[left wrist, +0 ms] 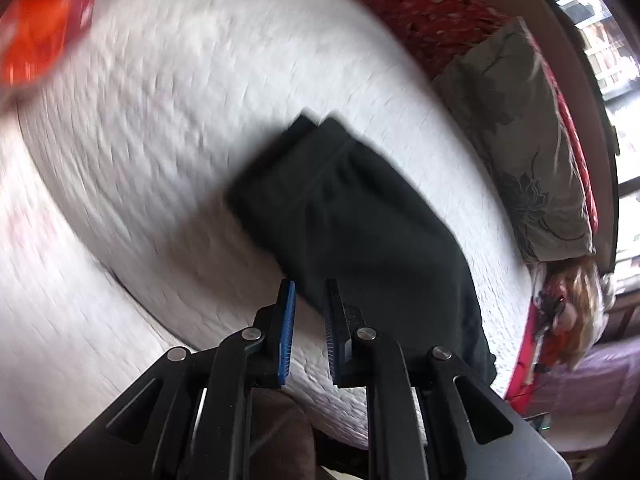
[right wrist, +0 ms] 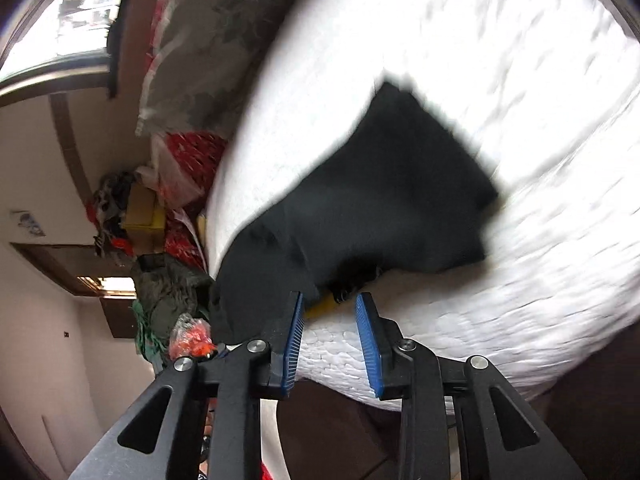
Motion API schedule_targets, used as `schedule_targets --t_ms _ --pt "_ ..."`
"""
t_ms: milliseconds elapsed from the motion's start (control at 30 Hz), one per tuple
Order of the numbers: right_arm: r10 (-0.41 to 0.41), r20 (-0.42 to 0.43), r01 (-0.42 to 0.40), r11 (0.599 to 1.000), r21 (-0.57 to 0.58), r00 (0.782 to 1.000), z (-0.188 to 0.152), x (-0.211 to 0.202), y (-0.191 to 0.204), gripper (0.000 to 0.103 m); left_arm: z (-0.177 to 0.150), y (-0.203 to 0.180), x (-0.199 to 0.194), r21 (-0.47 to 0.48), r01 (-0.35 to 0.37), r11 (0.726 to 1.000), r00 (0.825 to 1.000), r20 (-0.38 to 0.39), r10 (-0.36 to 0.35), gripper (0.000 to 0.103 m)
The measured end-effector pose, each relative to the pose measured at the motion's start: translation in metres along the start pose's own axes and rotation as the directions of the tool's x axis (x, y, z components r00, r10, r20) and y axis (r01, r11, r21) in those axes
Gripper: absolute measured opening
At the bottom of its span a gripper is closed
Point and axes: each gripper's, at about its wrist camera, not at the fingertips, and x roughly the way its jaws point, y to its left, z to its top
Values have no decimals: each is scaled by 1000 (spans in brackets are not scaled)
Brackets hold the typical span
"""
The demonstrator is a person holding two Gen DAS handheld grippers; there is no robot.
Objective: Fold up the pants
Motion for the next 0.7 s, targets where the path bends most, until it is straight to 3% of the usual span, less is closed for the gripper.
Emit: schedule_targets --t_ms 100,167,300,433,533,633,700 --pt "-44 140 49 998 -34 989 22 -40 0 46 19 -18 -13 93 -98 991 993 72 91 15" --pt "-93 189 101 994 -34 978 37 -49 2 48 37 -27 -14 124 -145 982 987 89 135 32" --pt "-153 176 170 982 -84 972 54 -27 10 48 71 -31 -7 117 -181 977 982 83 172 35" --pt "-251 184 277 951 -138 951 56 -3 14 48 93 -37 13 112 -185 976 983 37 182 35" --pt "-279 180 307 939 -155 943 57 7 15 48 101 -43 31 151 -201 968 979 3 202 42" --pt "-298 184 329 928 -173 937 56 13 18 48 98 -51 44 212 -171 962 982 -40 183 42" --pt "-300 184 332 926 -181 936 57 18 25 48 95 -58 54 263 -195 945 975 -55 217 43"
